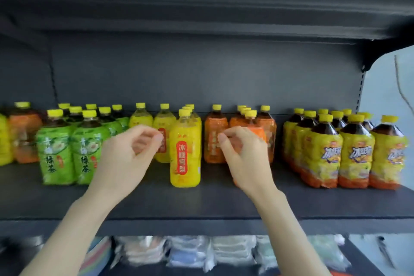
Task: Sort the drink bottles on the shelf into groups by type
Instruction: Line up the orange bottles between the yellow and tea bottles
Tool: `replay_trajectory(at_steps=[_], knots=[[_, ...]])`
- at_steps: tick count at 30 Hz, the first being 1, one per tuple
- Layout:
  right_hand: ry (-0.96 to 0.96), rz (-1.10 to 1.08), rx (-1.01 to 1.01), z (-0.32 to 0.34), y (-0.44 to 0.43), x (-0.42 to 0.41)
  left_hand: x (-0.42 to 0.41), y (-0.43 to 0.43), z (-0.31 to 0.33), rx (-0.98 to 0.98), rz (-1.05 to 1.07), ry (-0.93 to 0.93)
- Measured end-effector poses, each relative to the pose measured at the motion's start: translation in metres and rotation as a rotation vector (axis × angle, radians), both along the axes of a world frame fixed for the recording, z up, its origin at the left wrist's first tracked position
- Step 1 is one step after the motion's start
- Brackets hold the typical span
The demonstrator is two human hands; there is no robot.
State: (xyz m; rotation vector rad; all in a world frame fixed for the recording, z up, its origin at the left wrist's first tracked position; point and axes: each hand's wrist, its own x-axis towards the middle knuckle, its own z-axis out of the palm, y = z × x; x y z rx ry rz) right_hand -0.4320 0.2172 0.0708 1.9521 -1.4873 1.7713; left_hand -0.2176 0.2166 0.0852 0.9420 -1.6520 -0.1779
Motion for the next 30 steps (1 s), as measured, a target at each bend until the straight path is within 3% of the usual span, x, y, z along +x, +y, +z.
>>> replay_trajectory(at_steps=[8, 16, 24, 30], knots=[[0.004, 0.013, -0.03, 0.021, -0.039, 0.09, 0.076, -0.053, 0.013, -0.047, -0.039, 0.079], [-0.233, 0.203, -0.014, 0.008, -0.116, 0.18, 0.151, -0.11, 0.0, 0.001, -0.077, 0.155], [-0.178, 0.275, -0.059, 0.03, -0.18, 0.306, 0.273, -0.155, 0.031, -0.078, 0.016, 0.188], [-0.166, 0.306, -0.013, 0.022, -0.197, 0.415, 0.381, -0.185, 0.019, -0.057, 0.0, 0.189]])
